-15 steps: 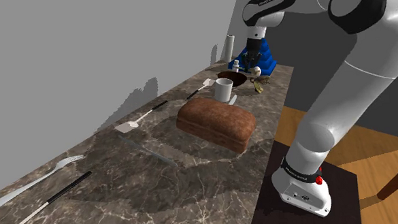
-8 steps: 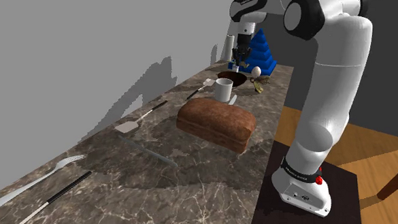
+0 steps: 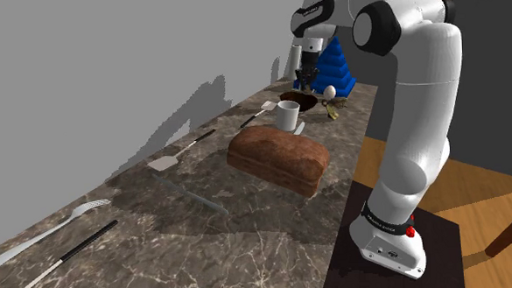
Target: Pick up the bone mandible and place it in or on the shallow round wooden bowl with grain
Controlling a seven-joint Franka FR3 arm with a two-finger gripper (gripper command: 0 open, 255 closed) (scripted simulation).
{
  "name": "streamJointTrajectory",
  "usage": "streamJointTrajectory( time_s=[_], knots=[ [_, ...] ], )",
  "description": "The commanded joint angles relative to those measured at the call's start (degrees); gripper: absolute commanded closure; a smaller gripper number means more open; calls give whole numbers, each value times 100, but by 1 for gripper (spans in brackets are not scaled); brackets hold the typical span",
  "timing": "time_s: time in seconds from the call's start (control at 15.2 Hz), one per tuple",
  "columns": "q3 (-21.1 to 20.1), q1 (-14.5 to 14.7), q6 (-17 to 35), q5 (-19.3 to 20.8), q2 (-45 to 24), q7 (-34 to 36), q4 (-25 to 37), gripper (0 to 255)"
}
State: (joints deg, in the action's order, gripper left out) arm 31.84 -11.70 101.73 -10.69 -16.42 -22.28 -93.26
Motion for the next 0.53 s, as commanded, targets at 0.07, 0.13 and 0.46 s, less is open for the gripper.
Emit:
streamJointTrajectory(
  time_s=[0.07, 0.13, 0.46],
  knots=[
    [-13, 7, 225, -30, -39, -25, -191, 255],
    [-18, 7, 296, -41, -55, -35, -248, 255],
    [295, 1598, 2506, 3467, 1452, 2865, -2488, 0]
  ],
)
